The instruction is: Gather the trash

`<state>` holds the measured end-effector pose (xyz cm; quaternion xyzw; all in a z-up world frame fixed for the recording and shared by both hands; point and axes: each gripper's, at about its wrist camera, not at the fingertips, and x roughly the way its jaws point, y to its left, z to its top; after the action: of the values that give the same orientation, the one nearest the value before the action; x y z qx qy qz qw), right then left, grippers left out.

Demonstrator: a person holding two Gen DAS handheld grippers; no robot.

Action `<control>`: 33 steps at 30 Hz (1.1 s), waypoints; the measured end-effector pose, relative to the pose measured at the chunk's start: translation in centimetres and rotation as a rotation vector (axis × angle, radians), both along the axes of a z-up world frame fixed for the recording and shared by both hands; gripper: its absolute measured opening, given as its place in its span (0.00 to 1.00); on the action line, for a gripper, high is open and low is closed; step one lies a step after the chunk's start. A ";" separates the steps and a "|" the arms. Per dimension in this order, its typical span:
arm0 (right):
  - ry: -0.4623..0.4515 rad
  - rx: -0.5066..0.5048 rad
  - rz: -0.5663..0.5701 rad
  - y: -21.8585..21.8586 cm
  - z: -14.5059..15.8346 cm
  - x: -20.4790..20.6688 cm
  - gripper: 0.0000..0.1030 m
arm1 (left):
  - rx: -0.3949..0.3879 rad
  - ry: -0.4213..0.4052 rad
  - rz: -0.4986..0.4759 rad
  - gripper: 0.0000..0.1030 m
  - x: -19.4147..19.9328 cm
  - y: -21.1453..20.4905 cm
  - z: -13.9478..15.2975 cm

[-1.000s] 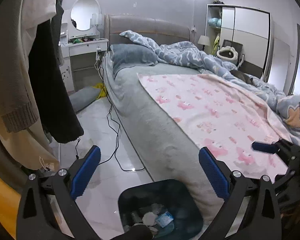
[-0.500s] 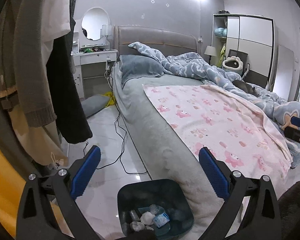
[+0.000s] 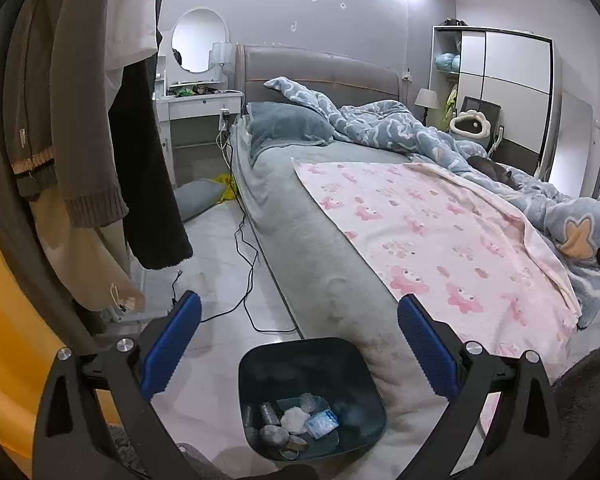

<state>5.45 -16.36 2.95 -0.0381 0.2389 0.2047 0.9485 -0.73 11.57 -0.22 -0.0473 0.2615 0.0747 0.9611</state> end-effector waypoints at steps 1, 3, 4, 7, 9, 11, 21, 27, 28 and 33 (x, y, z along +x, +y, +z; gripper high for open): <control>0.003 0.015 0.008 -0.2 0.0 0.0 0.97 | -0.003 0.001 0.006 0.97 0.0 0.1 -0.1; 0.007 0.023 0.024 -0.4 0.0 0.0 0.97 | -0.010 0.008 0.026 0.97 0.0 0.4 -0.3; 0.007 0.023 0.033 -0.3 0.0 -0.1 0.97 | -0.016 0.011 0.032 0.97 0.0 0.6 -0.4; -0.008 0.006 0.058 0.4 0.0 -0.5 0.97 | -0.027 0.007 0.040 0.97 0.0 0.9 -0.3; -0.008 -0.005 0.058 0.8 0.0 -0.5 0.97 | -0.014 -0.003 0.036 0.97 -0.2 0.8 -0.2; -0.004 -0.008 0.054 1.0 0.0 -0.5 0.97 | -0.005 -0.007 0.029 0.97 -0.3 0.6 -0.1; 0.005 0.010 0.051 0.8 -0.3 -0.2 0.97 | 0.005 -0.007 0.026 0.97 -0.3 0.3 -0.1; 0.006 0.010 0.050 0.8 -0.2 -0.2 0.97 | 0.002 -0.002 0.024 0.97 -0.2 0.3 -0.2; 0.006 0.010 0.051 0.8 -0.2 -0.2 0.97 | 0.003 -0.002 0.024 0.97 -0.2 0.3 -0.2; 0.005 0.007 0.051 0.8 -0.2 -0.3 0.97 | 0.012 0.000 0.020 0.97 -0.1 0.1 -0.1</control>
<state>5.18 -15.53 2.72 -0.0403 0.2397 0.2297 0.9424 -0.84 11.72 -0.35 -0.0442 0.2603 0.0861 0.9606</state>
